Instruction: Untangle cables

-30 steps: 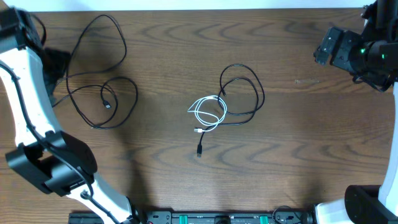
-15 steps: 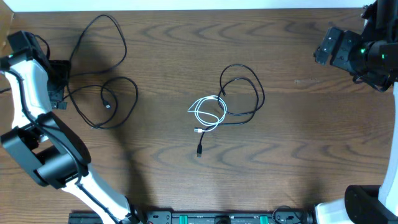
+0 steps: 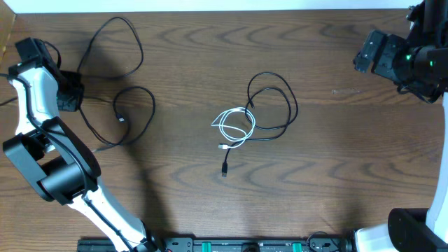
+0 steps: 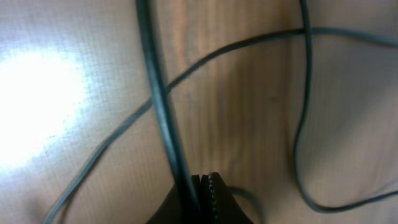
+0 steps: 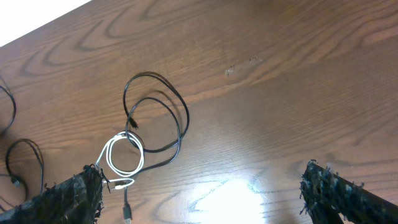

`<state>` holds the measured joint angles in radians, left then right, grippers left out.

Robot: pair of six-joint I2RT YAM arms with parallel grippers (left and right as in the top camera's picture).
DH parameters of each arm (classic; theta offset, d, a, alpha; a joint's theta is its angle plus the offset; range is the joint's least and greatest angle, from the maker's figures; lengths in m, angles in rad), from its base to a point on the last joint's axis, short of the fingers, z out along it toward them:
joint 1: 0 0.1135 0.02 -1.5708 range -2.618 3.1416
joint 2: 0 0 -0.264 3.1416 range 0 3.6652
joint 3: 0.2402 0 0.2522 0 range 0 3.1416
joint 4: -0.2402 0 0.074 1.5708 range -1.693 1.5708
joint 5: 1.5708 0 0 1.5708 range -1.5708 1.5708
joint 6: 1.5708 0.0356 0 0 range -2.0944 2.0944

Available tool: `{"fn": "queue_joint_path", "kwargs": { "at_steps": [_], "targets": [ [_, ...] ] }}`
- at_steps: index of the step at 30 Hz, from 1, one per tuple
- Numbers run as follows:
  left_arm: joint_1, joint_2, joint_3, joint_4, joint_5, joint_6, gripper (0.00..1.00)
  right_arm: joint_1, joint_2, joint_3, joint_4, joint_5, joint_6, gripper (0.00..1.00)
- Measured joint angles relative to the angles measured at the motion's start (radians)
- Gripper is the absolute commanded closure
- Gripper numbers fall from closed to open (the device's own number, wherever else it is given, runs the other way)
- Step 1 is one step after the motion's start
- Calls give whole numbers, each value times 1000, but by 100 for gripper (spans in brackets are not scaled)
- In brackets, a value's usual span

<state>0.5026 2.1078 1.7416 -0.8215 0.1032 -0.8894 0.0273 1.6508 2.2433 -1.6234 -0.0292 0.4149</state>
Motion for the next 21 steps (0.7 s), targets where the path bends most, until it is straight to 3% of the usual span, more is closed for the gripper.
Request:
{"fn": "queue_joint_path", "kwargs": {
  "at_steps": [4, 10, 13, 14, 15, 17, 18, 19, 21],
  "targets": [
    [12, -1, 63, 112, 100, 14, 93, 0, 0, 0, 0, 0, 0, 1],
    [57, -79, 165, 553, 391, 27, 92, 0, 0, 0, 0, 0, 0, 1],
    [65, -154, 199, 640, 502, 38, 88, 0, 0, 0, 0, 0, 0, 1],
    [64, -176, 207, 631, 525, 50, 84, 0, 0, 0, 0, 0, 0, 1],
    [60, -195, 217, 595, 544, 75, 73, 0, 0, 0, 0, 0, 0, 1],
    [48, -211, 230, 483, 550, 150, 28, 0, 0, 0, 0, 0, -1, 1],
    [41, -206, 233, 412, 538, 189, 17, 0, 0, 0, 0, 0, -2, 1],
    [35, -194, 233, 357, 525, 219, 8, 0, 0, 0, 0, 0, -2, 1],
    [22, -137, 231, 234, 485, 286, 3, 0, 0, 0, 0, 0, -3, 1]
  ]
}}
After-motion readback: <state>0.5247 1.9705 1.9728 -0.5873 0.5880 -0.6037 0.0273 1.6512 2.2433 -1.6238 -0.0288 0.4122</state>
